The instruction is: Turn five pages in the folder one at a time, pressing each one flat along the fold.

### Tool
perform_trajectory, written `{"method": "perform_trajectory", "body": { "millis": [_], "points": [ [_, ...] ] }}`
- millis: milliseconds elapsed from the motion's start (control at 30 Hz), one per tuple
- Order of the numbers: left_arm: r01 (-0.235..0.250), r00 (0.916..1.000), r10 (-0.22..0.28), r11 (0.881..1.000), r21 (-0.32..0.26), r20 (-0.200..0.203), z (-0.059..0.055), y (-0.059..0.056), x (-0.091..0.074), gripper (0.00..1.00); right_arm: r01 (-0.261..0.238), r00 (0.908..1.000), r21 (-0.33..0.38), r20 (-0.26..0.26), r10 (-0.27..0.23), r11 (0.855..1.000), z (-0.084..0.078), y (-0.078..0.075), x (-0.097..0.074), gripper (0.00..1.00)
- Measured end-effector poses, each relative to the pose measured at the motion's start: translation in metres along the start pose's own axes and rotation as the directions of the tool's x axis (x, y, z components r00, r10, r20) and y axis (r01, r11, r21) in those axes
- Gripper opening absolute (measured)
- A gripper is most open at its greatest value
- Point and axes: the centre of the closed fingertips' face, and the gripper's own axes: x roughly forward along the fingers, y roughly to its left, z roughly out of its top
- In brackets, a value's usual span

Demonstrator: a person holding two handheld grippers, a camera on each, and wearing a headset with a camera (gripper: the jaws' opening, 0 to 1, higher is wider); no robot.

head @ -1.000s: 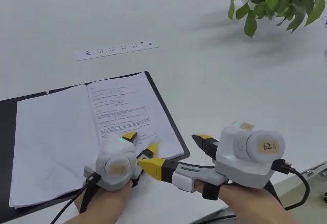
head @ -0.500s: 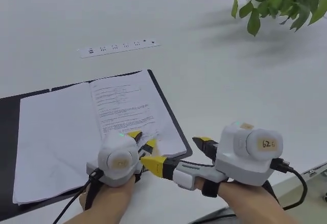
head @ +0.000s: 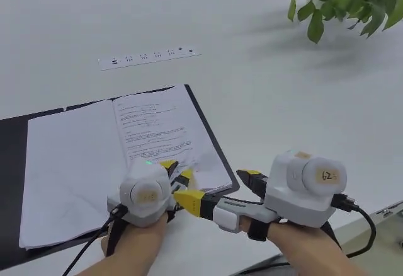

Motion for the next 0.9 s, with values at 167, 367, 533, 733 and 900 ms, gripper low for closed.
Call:
{"method": "perform_trajectory", "body": {
  "millis": [167, 367, 533, 733, 900],
  "points": [
    [0.001, 0.9999, -0.001, 1.0, -0.001, 0.01, 0.0, 0.0, 0.0, 0.14, 0.0, 1.0, 0.002, 0.001, 0.0, 1.0, 0.001, -0.001, 0.001, 0.92],
    [-0.01, 0.9999, 0.011, 0.995, -0.104, 0.013, -0.002, 0.011, -0.002, 0.0, -0.003, 1.0, 0.006, -0.003, 0.003, 1.0, 0.0, -0.003, 0.005, 0.91],
    [-0.001, 1.0, 0.001, 0.999, -0.039, 0.005, 0.0, 0.007, -0.003, 0.01, -0.006, 0.9999, 0.007, -0.01, 0.006, 1.0, -0.001, -0.005, 0.011, 0.91],
    [-0.011, 0.9999, 0.011, 0.999, -0.042, -0.001, -0.001, 0.009, -0.002, 0.0, -0.004, 0.9999, 0.032, -0.013, 0.005, 0.999, -0.004, -0.011, 0.017, 0.9],
    [-0.006, 1.0, 0.006, 0.998, -0.068, 0.0, 0.0, 0.009, -0.003, 0.0, -0.005, 0.9997, 0.055, -0.022, 0.006, 0.998, -0.005, -0.017, 0.025, 0.83]
  ]
}}
